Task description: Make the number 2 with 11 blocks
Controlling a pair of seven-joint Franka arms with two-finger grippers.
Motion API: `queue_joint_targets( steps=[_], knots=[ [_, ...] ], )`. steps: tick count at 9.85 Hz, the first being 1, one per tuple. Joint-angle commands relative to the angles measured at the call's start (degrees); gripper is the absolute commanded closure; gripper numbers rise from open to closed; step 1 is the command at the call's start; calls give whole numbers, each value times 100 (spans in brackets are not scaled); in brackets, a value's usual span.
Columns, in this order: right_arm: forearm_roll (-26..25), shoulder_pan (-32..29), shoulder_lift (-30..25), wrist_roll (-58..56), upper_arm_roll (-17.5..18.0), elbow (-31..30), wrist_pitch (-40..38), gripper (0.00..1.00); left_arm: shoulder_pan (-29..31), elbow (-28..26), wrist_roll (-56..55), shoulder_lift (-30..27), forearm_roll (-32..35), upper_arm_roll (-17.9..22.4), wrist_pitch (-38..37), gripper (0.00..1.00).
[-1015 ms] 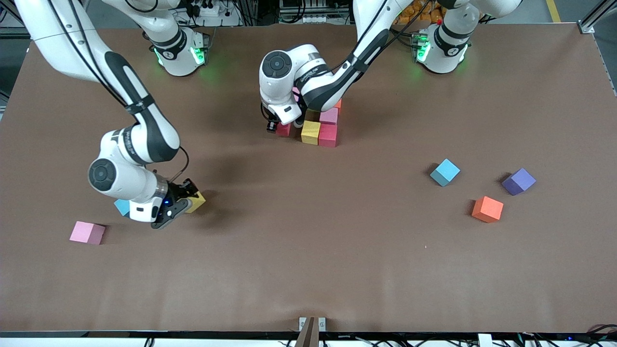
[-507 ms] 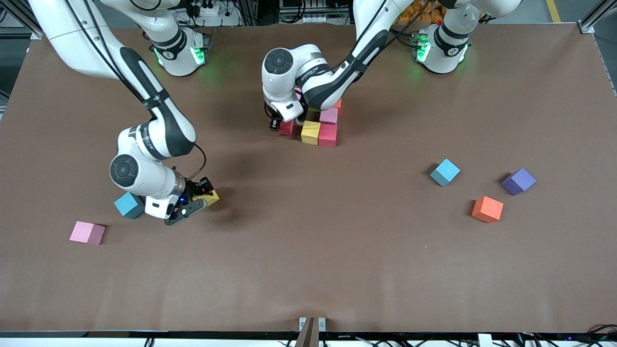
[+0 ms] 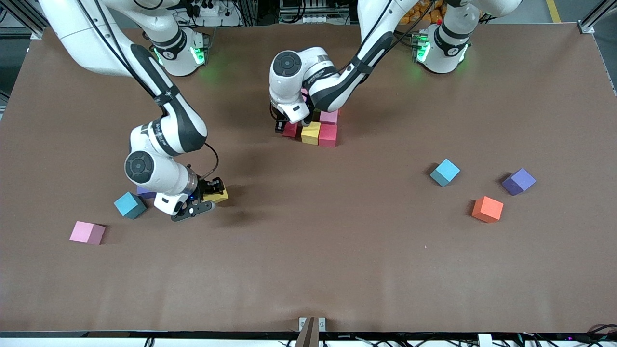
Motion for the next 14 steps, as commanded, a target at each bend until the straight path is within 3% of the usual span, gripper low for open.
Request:
queue_joint_targets(
  steps=[1,14],
  knots=[
    [-6,51,-135,477,65,-63,4,62,94,-228,-146,-168,181,-88,83,100],
    [-6,517,-135,1743,65,-72,215,62,173,-254,-76,-36,198,-79,223,100]
  ],
)
